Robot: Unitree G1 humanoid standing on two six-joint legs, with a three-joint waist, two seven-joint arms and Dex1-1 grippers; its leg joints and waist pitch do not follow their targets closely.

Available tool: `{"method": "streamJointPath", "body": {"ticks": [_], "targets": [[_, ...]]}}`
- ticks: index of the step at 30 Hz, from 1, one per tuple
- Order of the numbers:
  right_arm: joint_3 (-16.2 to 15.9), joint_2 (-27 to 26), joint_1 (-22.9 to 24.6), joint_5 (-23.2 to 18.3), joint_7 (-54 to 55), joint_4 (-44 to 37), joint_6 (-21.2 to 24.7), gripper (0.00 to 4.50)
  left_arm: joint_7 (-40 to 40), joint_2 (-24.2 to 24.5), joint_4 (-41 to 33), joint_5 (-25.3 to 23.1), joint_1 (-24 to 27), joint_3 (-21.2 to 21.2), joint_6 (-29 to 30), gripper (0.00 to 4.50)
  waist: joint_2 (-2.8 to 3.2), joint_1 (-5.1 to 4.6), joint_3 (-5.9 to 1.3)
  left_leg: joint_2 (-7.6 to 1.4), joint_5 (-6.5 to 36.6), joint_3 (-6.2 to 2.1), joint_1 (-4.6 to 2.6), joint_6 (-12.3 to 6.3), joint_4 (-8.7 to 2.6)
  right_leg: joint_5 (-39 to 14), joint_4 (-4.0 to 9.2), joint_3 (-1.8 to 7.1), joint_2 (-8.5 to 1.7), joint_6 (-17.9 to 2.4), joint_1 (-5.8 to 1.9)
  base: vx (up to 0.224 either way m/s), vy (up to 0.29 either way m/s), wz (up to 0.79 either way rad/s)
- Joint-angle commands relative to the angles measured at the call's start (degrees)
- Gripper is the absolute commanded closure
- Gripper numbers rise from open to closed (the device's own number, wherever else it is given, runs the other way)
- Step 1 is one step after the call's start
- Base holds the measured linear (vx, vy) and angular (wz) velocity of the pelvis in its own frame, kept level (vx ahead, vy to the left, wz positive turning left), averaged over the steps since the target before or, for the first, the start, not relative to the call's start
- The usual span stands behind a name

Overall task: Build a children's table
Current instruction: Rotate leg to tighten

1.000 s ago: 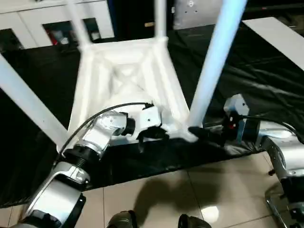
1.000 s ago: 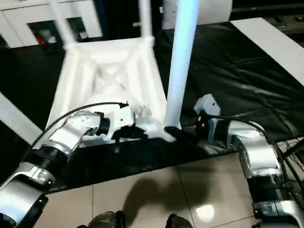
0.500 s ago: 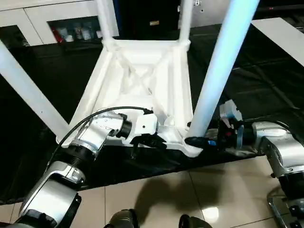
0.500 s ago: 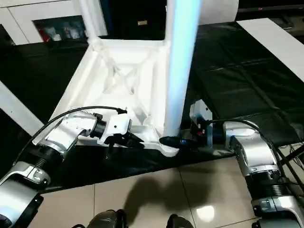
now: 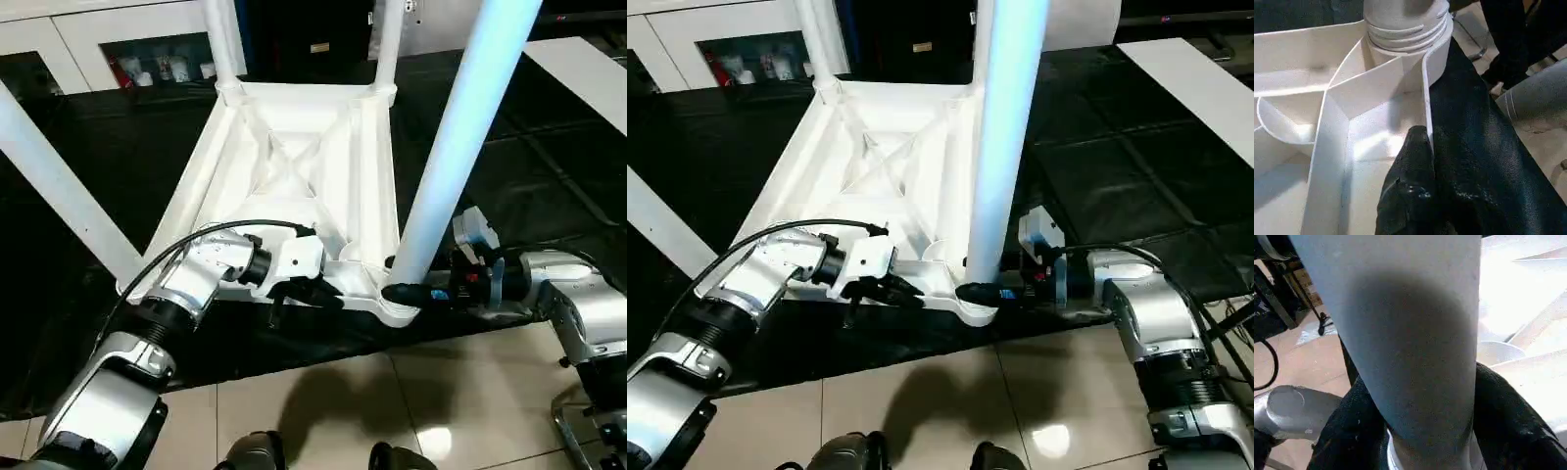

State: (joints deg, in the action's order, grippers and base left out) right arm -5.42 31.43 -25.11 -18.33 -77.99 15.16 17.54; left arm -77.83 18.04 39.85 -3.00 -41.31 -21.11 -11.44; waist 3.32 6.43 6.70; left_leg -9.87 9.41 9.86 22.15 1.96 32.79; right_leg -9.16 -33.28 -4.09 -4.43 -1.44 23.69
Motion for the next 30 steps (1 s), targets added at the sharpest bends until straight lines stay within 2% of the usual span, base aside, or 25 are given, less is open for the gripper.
{"method": "streamJointPath", "body": {"ticks": [1, 3, 6, 7, 8, 9, 10, 11, 12, 14, 15, 17, 18, 19, 20, 21, 22, 24, 26, 27, 28, 30], "targets": [[-0.04, -1.07, 0.39, -3.35, 0.04, -1.49, 3.52, 2.42, -1.70, -0.40, 0.55, -1.13, 0.07, -2.38, 0.80, 4.50, -1.41, -0.41, -4.54, -3.30, 6.21, -0.58, -0.90, -8.62, -2.81, -9.84, 3.03, 2.63, -4.24, -14.71, -3.32, 0.000, 0.000, 0.00], [0.16, -2.84, 0.26, -1.54, 5.24, -1.36, 3.96, 2.42, 0.87, -0.50, 0.12, -1.56, 0.16, -1.68, 3.36, 4.50, -1.44, -0.55, -4.18, -3.32, 7.00, -0.66, -0.84, -8.11, -3.05, -11.87, 3.24, 2.59, -4.27, -14.25, -3.20, 0.000, 0.000, 0.00], [-0.16, -3.50, 0.13, 0.09, 7.92, -1.22, 4.10, 2.42, 2.29, -0.65, -0.17, -1.69, 0.20, -1.19, 4.68, 4.50, -1.60, -1.10, -3.64, -3.09, 10.30, -0.66, -0.94, -6.04, -3.43, -18.01, 3.96, 2.60, -4.26, -12.65, -3.00, 0.000, 0.000, 0.00], [0.70, -6.89, -0.93, 2.96, 17.26, -0.50, 5.73, 2.42, 6.67, -1.09, -1.23, -2.04, 0.30, 0.28, 8.34, 4.50, -1.51, -1.37, -3.30, -3.11, 11.56, -0.75, -0.88, -5.24, -3.64, -20.39, 4.11, 2.66, -4.34, -11.87, -2.88, 0.000, 0.000, 0.00], [0.70, -6.89, -0.93, 2.96, 17.26, -0.50, 5.73, 2.42, 6.67, -1.09, -1.23, -2.04, 0.30, 0.28, 8.34, 4.50, -1.30, -1.55, -3.13, -3.13, 11.97, -0.88, -0.88, -4.67, -3.78, -21.27, 4.16, 2.69, -4.37, -11.57, -2.72, 0.000, 0.000, 0.00], [1.04, -8.23, -1.38, 4.18, 20.94, -0.17, 6.11, 2.42, 8.34, -1.30, -1.79, -2.19, 0.36, 0.77, 9.68, 4.50, -1.53, -1.98, -2.95, -3.02, 13.57, -1.06, -0.93, -3.50, -4.08, -24.25, 4.54, 2.59, -4.32, -10.59, -2.79, 0.000, 0.000, 0.00], [1.86, -10.88, -2.17, 5.80, 27.30, 0.66, 7.31, 2.42, 11.58, -2.45, -3.73, -1.84, 0.69, 1.96, 13.53, 4.50, -1.53, -2.42, -2.65, -2.93, 14.86, -1.32, -0.80, -2.57, -4.36, -26.29, 4.61, 2.52, -4.35, -9.76, -2.83, 0.000, 0.000, 0.00], [2.13, -11.84, -2.39, 6.33, 29.60, 0.81, 7.96, 2.42, 12.78, -3.03, -4.72, -1.56, 0.89, 2.48, 15.28, 4.50, -1.46, -3.07, -2.41, -2.93, 17.06, -1.40, -1.08, -1.55, -4.54, -28.44, 4.90, 2.58, -4.38, -9.40, -2.47, 0.000, 0.000, 0.00], [2.32, -12.53, -2.54, 6.71, 31.25, 0.91, 8.42, 2.43, 13.64, -3.46, -5.44, -1.37, 1.03, 2.86, 16.54, 4.50, -1.53, -3.49, -2.19, -2.93, 17.91, -1.50, -1.00, -1.02, -4.61, -29.13, 4.88, 2.62, -4.45, -9.32, -2.41, 0.000, 0.000, 0.00], [3.26, -16.00, -3.51, 8.53, 39.77, 2.49, 9.81, 2.44, 18.71, -6.44, -8.85, -0.95, 1.57, 4.25, 21.72, 4.50, -1.51, -4.17, -2.24, -2.76, 18.89, -1.71, -0.99, -0.47, -4.65, -30.07, 5.20, 2.52, -4.51, -8.79, -2.40, 0.000, 0.000, 0.00], [3.26, -16.00, -3.51, 8.53, 39.77, 2.49, 9.81, 2.44, 18.71, -6.44, -8.85, -0.95, 1.57, 4.25, 21.72, 4.50, -1.68, -4.54, -2.11, -2.74, 18.72, -1.76, -0.70, -0.47, -4.79, -29.30, 5.19, 2.47, -4.42, -8.63, -2.52, 0.000, 0.000, 0.00], [4.26, -18.71, -4.88, 9.63, 46.17, 4.76, 10.04, 2.44, 23.50, -9.26, -10.25, -1.75, 1.67, 4.62, 24.25, 4.50, -1.85, -4.79, -2.15, -2.72, 18.64, -1.51, -0.92, -1.06, -4.72, -27.63, 5.42, 2.68, -4.29, -8.64, -2.21, 0.000, 0.000, 0.00], [4.59, -19.41, -5.33, 9.88, 47.82, 5.51, 9.83, 2.44, 24.86, -10.03, -10.40, -2.08, 1.63, 4.67, 24.72, 4.50, -1.76, -5.13, -1.87, -2.75, 18.75, -1.35, -0.95, -1.13, -4.66, -26.12, 5.35, 2.80, -4.20, -9.68, -1.96, 0.000, 0.000, 0.00], [5.85, -21.48, -6.77, 10.73, 52.72, 7.51, 9.35, 2.44, 28.95, -12.16, -10.48, -3.34, 1.50, 4.53, 25.67, 4.50, -1.90, -5.20, -1.89, -2.60, 18.44, -1.29, -1.05, -1.28, -4.61, -25.93, 5.35, 2.74, -4.17, -9.66, -2.05, 0.000, 0.000, 0.00], [6.00, -21.69, -6.93, 10.82, 53.27, 7.72, 9.31, 2.44, 29.41, -12.39, -10.45, -3.50, 1.48, 4.49, 25.72, 4.50, -1.83, -5.23, -1.76, -2.56, 18.32, -1.27, -1.03, -1.44, -4.62, -25.94, 5.47, 2.79, -4.18, -9.64, -1.97, 0.000, 0.000, 0.00], [6.58, -22.47, -7.69, 11.34, 55.61, 8.61, 8.75, 2.44, 31.59, -13.57, -10.04, -3.93, 1.28, 4.57, 25.83, 4.50, -1.47, -5.15, -1.73, -2.55, 18.44, -1.19, -1.29, -1.60, -4.58, -25.87, 5.60, 2.84, -4.12, -9.45, -1.84, 0.000, 0.000, 0.00], [7.00, -23.02, -7.98, 11.45, 56.67, 8.75, 8.54, 2.44, 32.75, -14.19, -10.27, -4.16, 1.24, 4.54, 26.31, 4.50, -1.73, -5.30, -1.78, -2.54, 17.92, -1.13, -1.09, -1.79, -4.62, -24.68, 5.51, 2.85, -4.00, -9.54, -1.99, 0.000, 0.000, 0.00], [7.46, -23.73, -8.18, 11.73, 57.88, 8.62, 7.38, 1.92, 34.65, -14.91, -10.90, -4.72, 1.19, 4.44, 27.32, 4.50, -1.68, -5.17, -1.88, -2.62, 16.98, -1.04, -1.09, -2.13, -4.64, -22.34, 5.31, 2.94, -3.95, -9.93, -2.04, 0.000, 0.000, 0.00], [7.26, -23.79, -7.50, 11.22, 56.23, 7.61, 4.85, 1.77, 34.71, -14.60, -11.99, -4.90, 1.32, 4.24, 28.47, 4.50, -1.41, -4.95, -2.16, -2.65, 15.06, -0.93, -0.90, -2.96, -4.53, -17.93, 5.02, 2.95, -4.01, -11.04, -2.41, 0.000, 0.000, 0.00], [7.34, -23.67, -7.07, 10.76, 55.32, 7.12, 3.60, 1.70, 34.27, -14.18, -12.30, -4.92, 1.42, 4.20, 28.73, 4.50, -1.49, -4.87, -2.30, -2.65, 13.97, -0.86, -0.91, -3.33, -4.39, -16.22, 4.85, 2.98, -4.01, -11.54, -2.48, 0.000, 0.000, 0.00], [7.38, -23.63, -6.94, 10.62, 55.04, 6.98, 3.22, 1.70, 34.11, -14.04, -12.35, -4.93, 1.44, 4.18, 28.76, 4.50, -1.48, -4.51, -2.42, -2.59, 11.84, -0.68, -0.79, -4.32, -4.17, -13.08, 4.57, 3.03, -4.01, -12.38, -2.65, 0.000, 0.000, 0.00], [7.69, -23.53, -6.44, 10.09, 54.25, 6.48, 1.52, 1.37, 33.51, -13.41, -12.68, -5.14, 1.61, 4.01, 28.93, 4.50, -1.46, -4.19, -2.59, -2.48, 8.20, -0.62, -0.51, -5.96, -3.92, -8.56, 4.01, 2.96, -3.97, -13.56, -2.94, 0.000, 0.000, 0.00]]}}
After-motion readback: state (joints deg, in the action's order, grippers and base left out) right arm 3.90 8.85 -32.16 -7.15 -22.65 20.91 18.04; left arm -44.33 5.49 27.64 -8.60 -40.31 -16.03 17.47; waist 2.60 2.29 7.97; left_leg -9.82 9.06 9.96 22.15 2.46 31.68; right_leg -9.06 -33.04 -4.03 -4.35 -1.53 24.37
